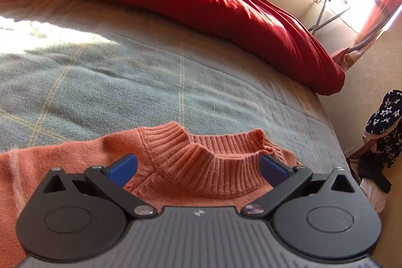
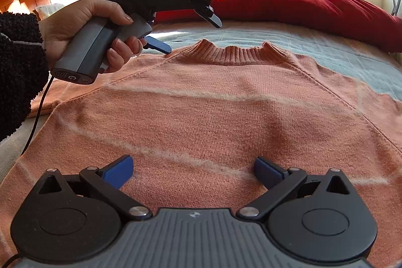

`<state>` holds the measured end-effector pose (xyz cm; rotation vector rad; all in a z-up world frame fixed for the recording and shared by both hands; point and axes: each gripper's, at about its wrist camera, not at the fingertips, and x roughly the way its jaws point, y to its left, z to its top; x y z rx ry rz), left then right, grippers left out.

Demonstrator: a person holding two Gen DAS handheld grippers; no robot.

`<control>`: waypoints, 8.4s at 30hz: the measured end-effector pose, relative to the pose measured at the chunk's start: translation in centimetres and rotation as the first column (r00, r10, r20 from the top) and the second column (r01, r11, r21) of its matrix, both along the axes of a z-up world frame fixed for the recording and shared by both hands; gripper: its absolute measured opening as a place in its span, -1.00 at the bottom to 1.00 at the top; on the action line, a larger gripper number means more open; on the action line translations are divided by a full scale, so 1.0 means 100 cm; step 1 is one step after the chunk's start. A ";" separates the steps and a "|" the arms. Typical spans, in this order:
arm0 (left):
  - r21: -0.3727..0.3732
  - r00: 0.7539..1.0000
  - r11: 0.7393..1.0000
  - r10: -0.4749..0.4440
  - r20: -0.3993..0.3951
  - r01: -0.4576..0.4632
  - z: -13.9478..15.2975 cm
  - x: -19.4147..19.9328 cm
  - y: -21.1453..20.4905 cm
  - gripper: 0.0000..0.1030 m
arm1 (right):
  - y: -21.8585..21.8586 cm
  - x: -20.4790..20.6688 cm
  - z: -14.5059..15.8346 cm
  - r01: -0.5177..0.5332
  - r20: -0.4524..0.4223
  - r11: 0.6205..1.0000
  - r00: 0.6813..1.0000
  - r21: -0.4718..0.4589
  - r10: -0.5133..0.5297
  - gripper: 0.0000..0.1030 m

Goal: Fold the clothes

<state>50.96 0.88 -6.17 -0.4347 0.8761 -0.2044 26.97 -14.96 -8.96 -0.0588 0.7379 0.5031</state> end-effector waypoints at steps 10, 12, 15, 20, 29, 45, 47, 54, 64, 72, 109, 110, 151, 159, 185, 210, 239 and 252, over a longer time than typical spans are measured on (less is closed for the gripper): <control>0.143 1.000 0.990 0.009 -0.019 -0.006 -0.010 0.008 -0.013 0.99 | -0.002 0.001 0.000 -0.002 -0.002 1.000 1.000 0.007 0.002 1.00; 0.155 1.000 0.988 0.003 -0.016 -0.001 -0.003 0.001 -0.011 0.99 | -0.002 0.001 0.000 -0.003 -0.003 1.000 1.000 0.010 0.003 1.00; 0.177 1.000 0.984 -0.007 -0.003 0.008 0.012 -0.013 -0.006 0.99 | -0.002 0.001 0.000 -0.003 -0.003 1.000 1.000 0.011 0.003 1.00; 0.194 1.000 0.981 0.013 0.025 -0.017 0.038 -0.045 0.013 0.99 | -0.002 0.002 -0.001 -0.001 -0.004 1.000 1.000 0.008 0.001 1.00; 0.194 0.998 0.979 0.052 0.044 -0.060 0.086 -0.132 0.057 0.99 | -0.001 -0.005 0.007 0.016 -0.013 1.000 1.000 -0.005 -0.016 1.00; -0.183 0.921 0.925 0.362 0.147 -0.334 0.079 -0.283 0.217 0.99 | -0.028 -0.134 0.041 0.006 -0.119 0.963 0.993 0.268 0.027 1.00; -0.248 0.889 0.881 0.441 0.127 -0.402 0.058 -0.297 0.239 0.99 | -0.028 -0.144 0.036 0.026 -0.151 0.950 0.988 0.311 0.023 1.00; -0.466 0.764 0.679 0.645 0.010 -0.568 -0.018 -0.336 0.304 0.99 | -0.020 -0.163 0.042 0.054 -0.177 0.963 0.984 0.264 -0.007 1.00; -0.612 0.603 0.467 0.797 -0.020 -0.638 -0.062 -0.349 0.357 0.99 | 0.000 -0.163 0.041 0.055 -0.169 0.983 0.985 0.176 -0.025 1.00; -0.613 0.613 0.469 0.789 -0.033 -0.636 -0.069 -0.330 0.369 0.99 | 0.015 -0.155 0.033 0.052 -0.180 0.990 0.983 0.128 -0.028 1.00; -0.595 0.592 0.504 0.804 0.057 -0.626 -0.075 -0.309 0.382 0.90 | 0.012 -0.144 0.014 0.063 -0.215 0.992 0.976 0.112 -0.038 1.00; -0.586 0.592 0.506 0.804 0.056 -0.632 -0.077 -0.311 0.383 0.82 | 0.012 -0.144 0.014 0.065 -0.217 0.991 0.975 0.116 -0.039 1.00; -0.496 0.531 0.494 0.844 0.075 -0.714 -0.099 -0.323 0.387 -0.79 | 0.015 -0.147 0.013 0.078 -0.218 0.994 0.974 0.075 -0.060 1.00; -0.494 0.532 0.497 0.843 0.080 -0.714 -0.097 -0.324 0.388 -0.79 | 0.016 -0.148 0.013 0.079 -0.218 0.994 0.974 0.069 -0.062 1.00; -0.405 0.640 0.652 0.745 0.188 -0.640 -0.031 -0.301 0.369 -0.87 | 0.012 -0.149 0.016 0.060 -0.217 0.995 0.975 0.074 -0.042 1.00; -0.357 0.850 0.863 0.459 0.258 -0.358 0.073 -0.202 0.224 -0.87 | -0.041 -0.150 0.020 0.100 -0.205 0.976 0.977 0.192 -0.060 1.00; -0.213 0.950 0.972 0.152 0.272 -0.095 0.138 -0.114 0.028 -0.87 | -0.079 -0.150 0.010 0.042 -0.189 0.961 0.982 0.274 0.011 1.00; -0.109 0.977 0.993 0.066 0.204 -0.044 0.111 -0.085 -0.043 -0.87 | -0.097 -0.148 0.007 0.039 -0.188 0.951 0.982 0.307 0.021 1.00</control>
